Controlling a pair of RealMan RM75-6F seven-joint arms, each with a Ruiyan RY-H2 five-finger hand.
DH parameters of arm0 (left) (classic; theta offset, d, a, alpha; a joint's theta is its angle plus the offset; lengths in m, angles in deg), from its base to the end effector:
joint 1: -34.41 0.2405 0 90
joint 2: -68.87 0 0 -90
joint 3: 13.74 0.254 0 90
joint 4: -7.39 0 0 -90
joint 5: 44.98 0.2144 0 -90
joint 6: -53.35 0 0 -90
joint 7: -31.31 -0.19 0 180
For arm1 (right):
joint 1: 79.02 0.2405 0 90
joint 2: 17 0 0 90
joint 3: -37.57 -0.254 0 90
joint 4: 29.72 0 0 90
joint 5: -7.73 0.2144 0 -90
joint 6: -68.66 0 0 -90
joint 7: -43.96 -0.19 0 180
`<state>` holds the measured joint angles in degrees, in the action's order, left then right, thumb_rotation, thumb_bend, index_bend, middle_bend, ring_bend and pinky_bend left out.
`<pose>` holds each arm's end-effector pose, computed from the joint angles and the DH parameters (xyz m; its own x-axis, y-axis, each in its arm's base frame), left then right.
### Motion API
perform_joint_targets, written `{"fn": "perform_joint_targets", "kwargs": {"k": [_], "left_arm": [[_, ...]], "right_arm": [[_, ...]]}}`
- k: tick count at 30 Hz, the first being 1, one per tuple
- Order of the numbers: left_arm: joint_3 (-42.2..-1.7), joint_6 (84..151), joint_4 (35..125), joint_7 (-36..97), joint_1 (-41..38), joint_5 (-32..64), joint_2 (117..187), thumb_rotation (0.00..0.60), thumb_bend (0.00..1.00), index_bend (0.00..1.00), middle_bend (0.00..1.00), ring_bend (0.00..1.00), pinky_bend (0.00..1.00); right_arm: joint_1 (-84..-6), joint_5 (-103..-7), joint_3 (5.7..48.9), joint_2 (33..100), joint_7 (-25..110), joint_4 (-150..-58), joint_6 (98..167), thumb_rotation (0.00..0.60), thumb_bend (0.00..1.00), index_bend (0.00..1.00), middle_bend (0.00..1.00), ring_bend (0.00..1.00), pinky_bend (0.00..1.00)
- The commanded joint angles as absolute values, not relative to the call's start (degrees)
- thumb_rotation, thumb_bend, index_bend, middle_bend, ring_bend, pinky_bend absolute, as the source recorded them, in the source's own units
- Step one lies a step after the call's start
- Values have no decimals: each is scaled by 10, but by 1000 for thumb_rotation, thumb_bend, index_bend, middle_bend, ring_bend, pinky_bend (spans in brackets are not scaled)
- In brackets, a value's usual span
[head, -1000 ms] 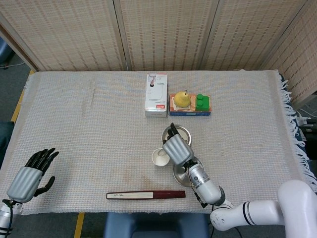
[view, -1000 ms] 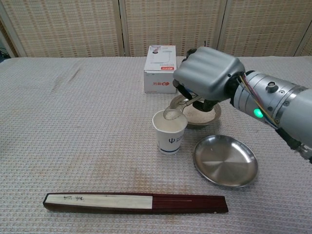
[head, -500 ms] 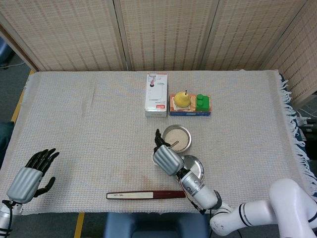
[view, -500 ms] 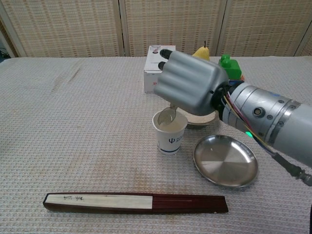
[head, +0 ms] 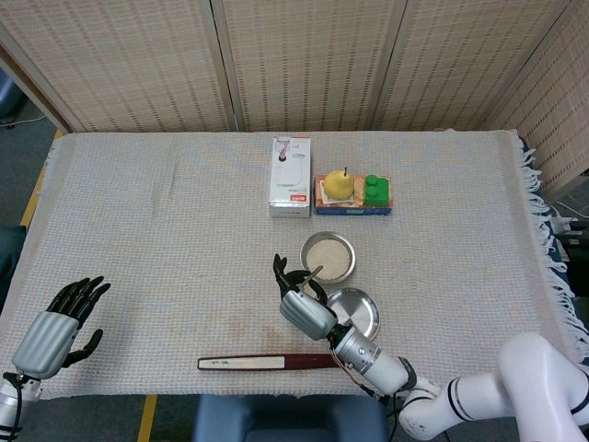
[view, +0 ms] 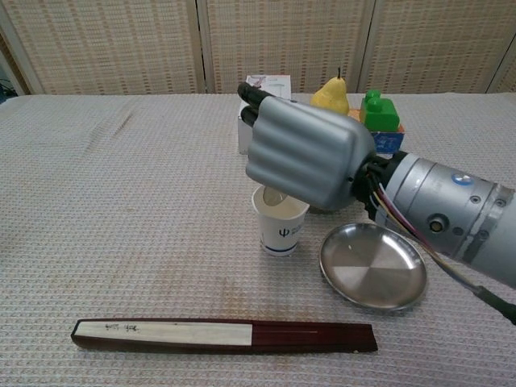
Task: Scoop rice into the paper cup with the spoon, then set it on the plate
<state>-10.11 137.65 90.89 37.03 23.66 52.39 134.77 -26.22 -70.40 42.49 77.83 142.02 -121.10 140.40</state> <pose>-0.2964 0.2316 0.1207 0.4510 0.0909 0.8879 0.8661 -0.2850 -0.4108 -0.0353 -0.2986 -0.0713 0.7172 0.6957 -0.0399 0.3124 -0.2698 0.9108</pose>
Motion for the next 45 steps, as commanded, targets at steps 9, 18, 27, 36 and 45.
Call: {"fn": "perform_joint_targets", "kwargs": {"k": [9, 18, 27, 36, 45], "left_arm": [[-100, 1380, 910, 370, 238, 527, 1347, 600, 446, 0, 0, 0, 105], [-100, 1387, 914, 361, 242, 528, 1348, 600, 446, 0, 0, 0, 105], [-100, 1380, 918, 345, 242, 525, 1352, 600, 446, 0, 0, 0, 105], [-99, 1377, 919, 345, 241, 525, 1352, 600, 446, 0, 0, 0, 105], [-102, 1378, 915, 357, 242, 520, 1348, 600, 446, 0, 0, 0, 105]], "right_arm": [[-353, -670, 384, 766, 1196, -1240, 1458, 600, 358, 905, 573, 236, 148], [-447, -707, 350, 720, 764, -1234, 1526, 600, 358, 847, 573, 235, 148], [-485, -711, 399, 678, 682, -1226, 1463, 600, 358, 861, 573, 235, 148], [-493, -728, 423, 721, 719, -1161, 1404, 600, 359, 843, 573, 235, 148], [-484, -741, 419, 760, 756, -1113, 1359, 600, 359, 781, 573, 234, 148]]}}
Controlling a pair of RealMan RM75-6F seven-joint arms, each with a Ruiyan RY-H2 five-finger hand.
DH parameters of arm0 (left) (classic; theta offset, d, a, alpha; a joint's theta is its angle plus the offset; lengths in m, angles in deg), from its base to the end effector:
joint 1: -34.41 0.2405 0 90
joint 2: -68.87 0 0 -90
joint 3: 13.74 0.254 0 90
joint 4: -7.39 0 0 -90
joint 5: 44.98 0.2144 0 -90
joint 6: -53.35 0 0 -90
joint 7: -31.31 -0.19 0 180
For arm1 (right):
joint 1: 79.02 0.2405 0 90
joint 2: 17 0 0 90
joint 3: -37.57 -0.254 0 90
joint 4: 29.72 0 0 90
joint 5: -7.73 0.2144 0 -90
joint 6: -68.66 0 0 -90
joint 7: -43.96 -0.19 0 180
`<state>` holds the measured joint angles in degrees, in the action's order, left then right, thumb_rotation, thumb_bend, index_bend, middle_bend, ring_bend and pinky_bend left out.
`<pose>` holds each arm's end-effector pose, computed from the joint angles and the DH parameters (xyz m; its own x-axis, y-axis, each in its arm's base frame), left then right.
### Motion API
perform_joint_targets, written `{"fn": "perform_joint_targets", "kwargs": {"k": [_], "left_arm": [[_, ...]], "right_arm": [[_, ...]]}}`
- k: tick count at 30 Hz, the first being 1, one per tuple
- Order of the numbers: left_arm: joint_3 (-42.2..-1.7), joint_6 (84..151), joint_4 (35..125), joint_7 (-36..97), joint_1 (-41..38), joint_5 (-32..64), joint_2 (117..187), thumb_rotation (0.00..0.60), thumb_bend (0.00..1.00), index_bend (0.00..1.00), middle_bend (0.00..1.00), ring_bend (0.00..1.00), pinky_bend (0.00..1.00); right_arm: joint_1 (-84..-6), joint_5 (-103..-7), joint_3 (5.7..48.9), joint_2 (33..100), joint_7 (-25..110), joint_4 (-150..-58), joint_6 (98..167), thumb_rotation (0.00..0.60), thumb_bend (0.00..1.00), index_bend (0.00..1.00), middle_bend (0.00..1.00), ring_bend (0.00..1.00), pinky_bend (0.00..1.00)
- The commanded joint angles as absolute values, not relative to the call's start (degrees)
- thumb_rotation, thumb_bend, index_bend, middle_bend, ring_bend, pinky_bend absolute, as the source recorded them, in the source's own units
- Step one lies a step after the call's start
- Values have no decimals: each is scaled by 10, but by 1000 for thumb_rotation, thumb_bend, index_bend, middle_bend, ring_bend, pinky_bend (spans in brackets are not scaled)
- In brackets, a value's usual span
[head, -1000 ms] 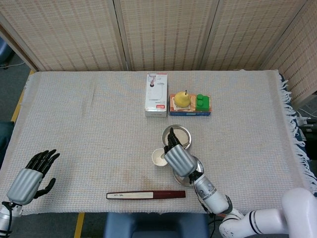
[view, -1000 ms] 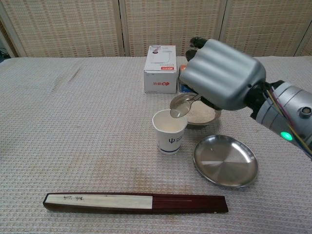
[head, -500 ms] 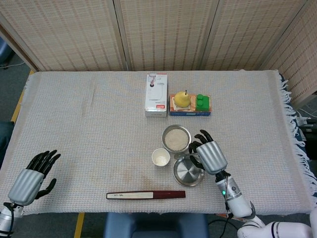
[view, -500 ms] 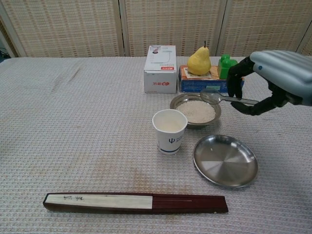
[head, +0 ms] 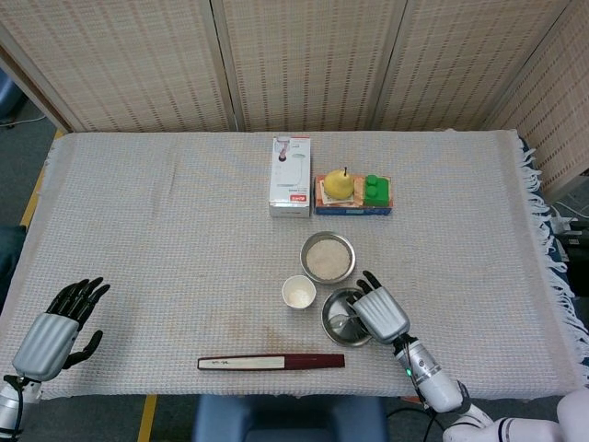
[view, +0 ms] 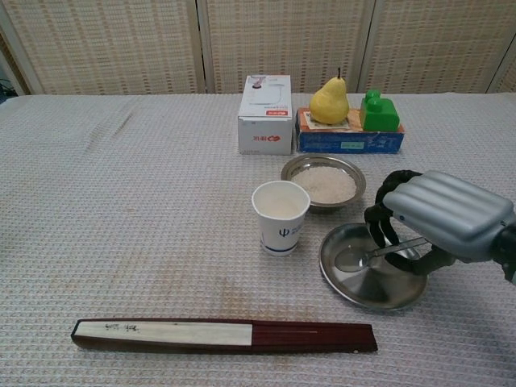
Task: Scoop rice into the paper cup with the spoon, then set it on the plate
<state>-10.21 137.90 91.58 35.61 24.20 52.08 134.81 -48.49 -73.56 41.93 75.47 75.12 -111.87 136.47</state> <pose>-0.2962 0.2291 0.1208 0.4588 0.0842 0.8845 0.8641 -0.2744 -0.4220 -0.1868 -0.2868 -0.0652 0.6912 -0.1166 0.7132 -0.6567 -0.5133 0.5525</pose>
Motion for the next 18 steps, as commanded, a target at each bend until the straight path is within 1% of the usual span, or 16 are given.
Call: {"fn": "perform_joint_targets", "kwargs": {"k": [1, 3, 5, 7, 11, 16, 18], "left_arm": [[-103, 1377, 915, 357, 241, 519, 1348, 600, 446, 0, 0, 0, 105], [-104, 1375, 914, 359, 241, 516, 1348, 600, 445, 0, 0, 0, 105], [-104, 1372, 914, 360, 240, 513, 1348, 600, 447, 0, 0, 0, 105], [-105, 1370, 914, 359, 240, 511, 1348, 600, 447, 0, 0, 0, 105], [-102, 1369, 918, 347, 240, 516, 1350, 600, 449, 0, 0, 0, 105], [-101, 1370, 920, 341, 241, 517, 1351, 600, 449, 0, 0, 0, 105], [-101, 1370, 921, 341, 241, 517, 1351, 600, 448, 0, 0, 0, 105]], "right_arm": [[-485, -741, 419, 760, 759, -1111, 1357, 600, 358, 766, 573, 232, 148], [-486, -734, 419, 756, 767, -1115, 1345, 600, 358, 714, 560, 221, 148], [-486, -723, 416, 751, 776, -1123, 1333, 600, 358, 626, 527, 202, 148], [-487, -716, 414, 747, 783, -1128, 1326, 600, 358, 577, 508, 194, 148], [-486, -707, 410, 736, 792, -1146, 1313, 600, 359, 515, 476, 190, 148], [-489, -712, 409, 728, 794, -1159, 1315, 600, 359, 398, 418, 182, 148], [-490, -712, 409, 727, 794, -1160, 1315, 600, 359, 375, 405, 181, 148]]}}
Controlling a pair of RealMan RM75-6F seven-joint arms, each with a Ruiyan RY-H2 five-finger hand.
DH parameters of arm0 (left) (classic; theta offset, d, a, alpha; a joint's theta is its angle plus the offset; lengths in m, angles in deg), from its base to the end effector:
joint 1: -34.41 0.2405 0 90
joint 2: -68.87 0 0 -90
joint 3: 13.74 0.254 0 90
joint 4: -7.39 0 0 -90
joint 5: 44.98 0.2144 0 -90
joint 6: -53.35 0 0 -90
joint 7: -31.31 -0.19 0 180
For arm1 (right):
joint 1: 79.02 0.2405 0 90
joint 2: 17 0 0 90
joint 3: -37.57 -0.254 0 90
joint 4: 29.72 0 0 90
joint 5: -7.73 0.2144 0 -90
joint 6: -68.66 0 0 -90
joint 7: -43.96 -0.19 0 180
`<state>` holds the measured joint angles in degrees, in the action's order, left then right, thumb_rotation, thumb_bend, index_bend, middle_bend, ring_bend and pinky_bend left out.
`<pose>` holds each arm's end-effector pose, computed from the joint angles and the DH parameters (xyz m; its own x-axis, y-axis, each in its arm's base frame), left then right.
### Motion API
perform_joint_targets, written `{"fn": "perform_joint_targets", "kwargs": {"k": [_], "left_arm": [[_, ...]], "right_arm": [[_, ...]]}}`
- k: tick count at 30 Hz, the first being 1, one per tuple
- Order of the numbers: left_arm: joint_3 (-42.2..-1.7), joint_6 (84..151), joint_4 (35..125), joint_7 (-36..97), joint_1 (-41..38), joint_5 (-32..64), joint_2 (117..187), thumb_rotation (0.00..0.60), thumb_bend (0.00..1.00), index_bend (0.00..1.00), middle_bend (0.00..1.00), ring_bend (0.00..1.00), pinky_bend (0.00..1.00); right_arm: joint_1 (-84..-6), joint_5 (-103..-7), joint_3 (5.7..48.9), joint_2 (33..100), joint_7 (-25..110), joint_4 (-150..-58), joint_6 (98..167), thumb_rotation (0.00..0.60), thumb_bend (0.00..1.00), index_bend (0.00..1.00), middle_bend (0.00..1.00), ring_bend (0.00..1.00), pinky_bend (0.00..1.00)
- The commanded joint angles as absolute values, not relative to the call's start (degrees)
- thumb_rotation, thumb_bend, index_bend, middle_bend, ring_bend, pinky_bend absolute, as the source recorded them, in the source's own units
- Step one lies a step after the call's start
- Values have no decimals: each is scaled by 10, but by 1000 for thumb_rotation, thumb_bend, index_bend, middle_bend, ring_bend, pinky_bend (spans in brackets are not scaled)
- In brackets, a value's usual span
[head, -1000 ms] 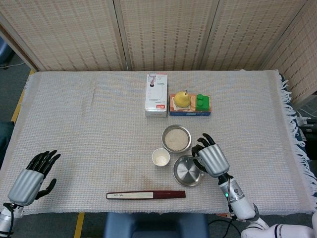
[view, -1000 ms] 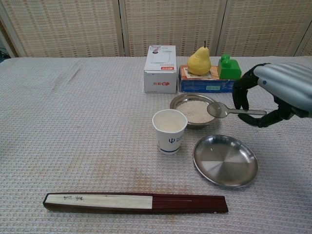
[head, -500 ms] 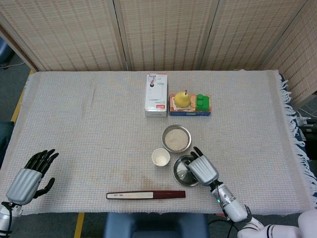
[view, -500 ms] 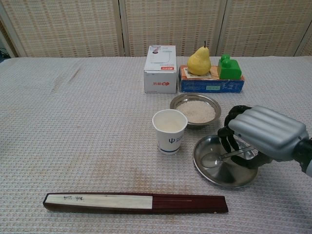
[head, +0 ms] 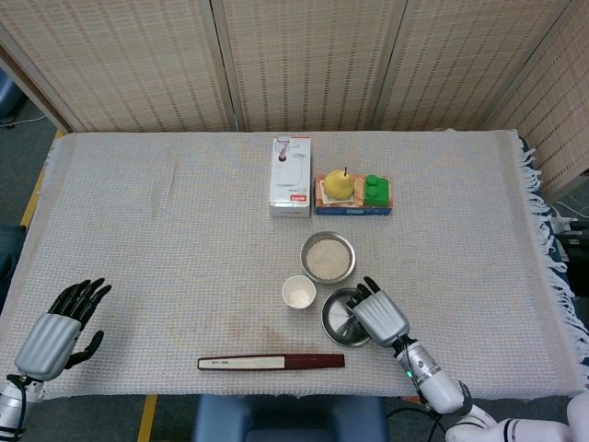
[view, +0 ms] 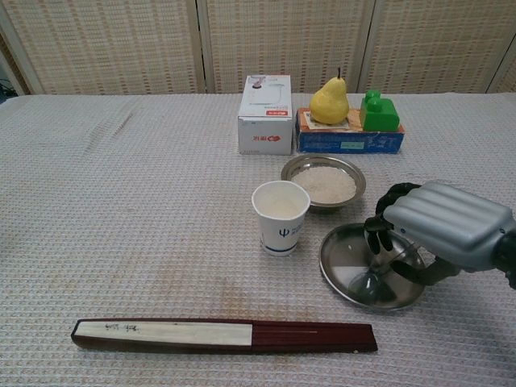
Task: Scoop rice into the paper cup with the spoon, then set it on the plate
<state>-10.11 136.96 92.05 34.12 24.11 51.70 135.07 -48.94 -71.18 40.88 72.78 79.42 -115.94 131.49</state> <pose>-0.2964 0.2289 0.1161 0.4731 0.0956 0.8758 0.8589 -0.2713 -0.4343 -0.1917 -0.2825 -0.0658 0.7318 -0.1720 0.6595 -0.6346 -0.5249 0.5673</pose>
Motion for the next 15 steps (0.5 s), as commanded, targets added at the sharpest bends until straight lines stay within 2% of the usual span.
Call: {"fn": "perform_joint_targets", "kwargs": {"k": [1, 6, 8, 11, 15], "left_arm": [[-101, 1370, 921, 341, 241, 517, 1351, 600, 448, 0, 0, 0, 105], [-100, 1376, 921, 345, 243, 521, 1348, 600, 448, 0, 0, 0, 105], [-101, 1380, 921, 348, 244, 522, 1347, 600, 448, 0, 0, 0, 105], [-103, 1388, 919, 354, 246, 523, 1346, 600, 450, 0, 0, 0, 105], [-106, 1394, 915, 359, 249, 520, 1348, 600, 448, 0, 0, 0, 106]], "right_arm": [[-491, -713, 409, 726, 794, -1161, 1316, 600, 357, 353, 393, 179, 148], [-507, -718, 403, 701, 796, -1193, 1347, 600, 292, 298, 350, 157, 148], [-524, -729, 400, 683, 790, -1220, 1384, 600, 275, 265, 305, 120, 144], [-568, -750, 407, 656, 786, -1257, 1462, 600, 229, 151, 166, 18, 79], [-640, -747, 430, 632, 804, -1283, 1550, 600, 204, 81, 98, 0, 24]]}}
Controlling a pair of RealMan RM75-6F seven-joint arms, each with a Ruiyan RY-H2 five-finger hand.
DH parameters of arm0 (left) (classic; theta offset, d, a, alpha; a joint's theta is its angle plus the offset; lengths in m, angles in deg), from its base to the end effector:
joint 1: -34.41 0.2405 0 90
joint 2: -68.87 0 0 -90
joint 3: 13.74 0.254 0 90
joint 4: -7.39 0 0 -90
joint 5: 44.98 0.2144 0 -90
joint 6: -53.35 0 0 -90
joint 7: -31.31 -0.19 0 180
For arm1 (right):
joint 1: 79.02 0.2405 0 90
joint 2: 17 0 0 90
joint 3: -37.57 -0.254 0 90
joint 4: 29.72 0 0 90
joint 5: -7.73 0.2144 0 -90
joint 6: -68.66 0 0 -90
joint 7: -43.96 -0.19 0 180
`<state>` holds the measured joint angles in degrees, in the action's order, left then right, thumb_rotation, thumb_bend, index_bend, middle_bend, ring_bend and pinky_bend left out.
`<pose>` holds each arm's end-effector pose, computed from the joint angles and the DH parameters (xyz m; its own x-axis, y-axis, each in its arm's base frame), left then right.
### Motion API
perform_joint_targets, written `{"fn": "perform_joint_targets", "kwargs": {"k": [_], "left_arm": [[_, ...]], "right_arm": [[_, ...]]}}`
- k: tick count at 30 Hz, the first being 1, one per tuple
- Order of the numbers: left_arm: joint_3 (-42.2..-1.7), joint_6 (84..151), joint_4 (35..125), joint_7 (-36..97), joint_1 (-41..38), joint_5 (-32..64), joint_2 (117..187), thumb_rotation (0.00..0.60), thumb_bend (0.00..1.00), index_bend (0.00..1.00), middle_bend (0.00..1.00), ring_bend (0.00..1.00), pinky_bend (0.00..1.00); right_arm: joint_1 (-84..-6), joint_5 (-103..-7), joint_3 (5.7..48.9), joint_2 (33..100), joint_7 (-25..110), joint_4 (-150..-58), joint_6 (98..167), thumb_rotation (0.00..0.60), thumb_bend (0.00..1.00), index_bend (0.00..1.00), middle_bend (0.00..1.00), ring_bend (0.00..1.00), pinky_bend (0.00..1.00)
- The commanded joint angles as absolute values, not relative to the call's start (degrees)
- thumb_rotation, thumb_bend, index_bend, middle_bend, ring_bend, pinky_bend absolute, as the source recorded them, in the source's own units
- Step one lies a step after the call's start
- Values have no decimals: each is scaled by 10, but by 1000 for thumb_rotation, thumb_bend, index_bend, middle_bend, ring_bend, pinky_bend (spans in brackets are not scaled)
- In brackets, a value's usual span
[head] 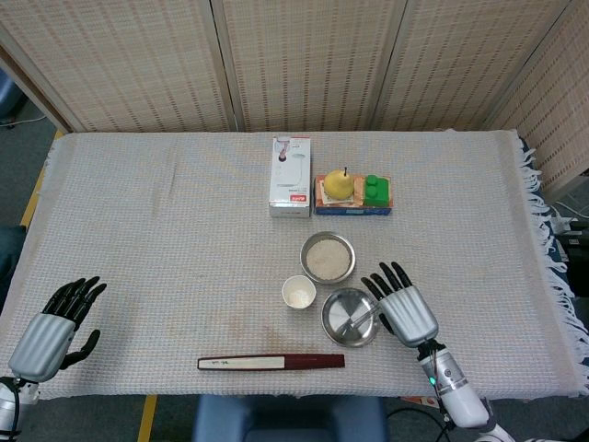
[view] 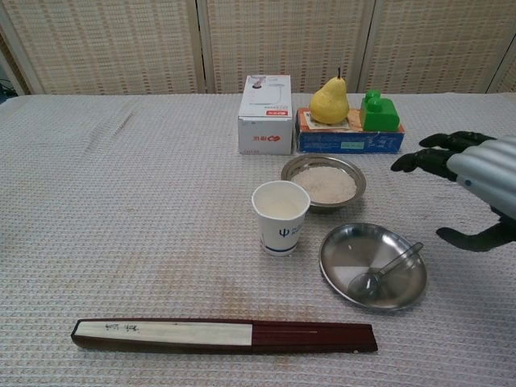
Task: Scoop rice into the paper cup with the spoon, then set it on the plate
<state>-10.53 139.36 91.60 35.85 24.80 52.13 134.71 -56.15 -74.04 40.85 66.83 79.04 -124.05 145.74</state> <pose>-0.2954 0.2275 0.1262 0.4497 0.0601 0.8911 0.8673 -0.2675 -0.4197 -0.2003 -0.2671 0.0019 0.6424 -0.0663 0.7635 -0.7315 -0.3502 0.5851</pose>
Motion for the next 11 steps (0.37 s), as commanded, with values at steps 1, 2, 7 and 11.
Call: {"fn": "perform_joint_targets", "kwargs": {"k": [1, 2, 7, 11], "left_arm": [[-107, 1394, 914, 360, 249, 518, 1348, 600, 448, 0, 0, 0, 106], [-108, 1394, 914, 359, 249, 516, 1348, 600, 447, 0, 0, 0, 106], [-112, 1398, 914, 352, 251, 512, 1350, 600, 447, 0, 0, 0, 107], [-115, 1391, 915, 343, 251, 504, 1353, 600, 446, 0, 0, 0, 107]], "right_arm": [[-658, -743, 433, 628, 804, -1287, 1571, 600, 204, 73, 81, 0, 10], [-671, -746, 432, 628, 792, -1284, 1590, 600, 204, 67, 65, 0, 1], [-717, -755, 422, 625, 721, -1249, 1645, 600, 193, 23, 23, 0, 0], [-722, -750, 412, 612, 701, -1260, 1634, 600, 185, 0, 7, 0, 0]]}}
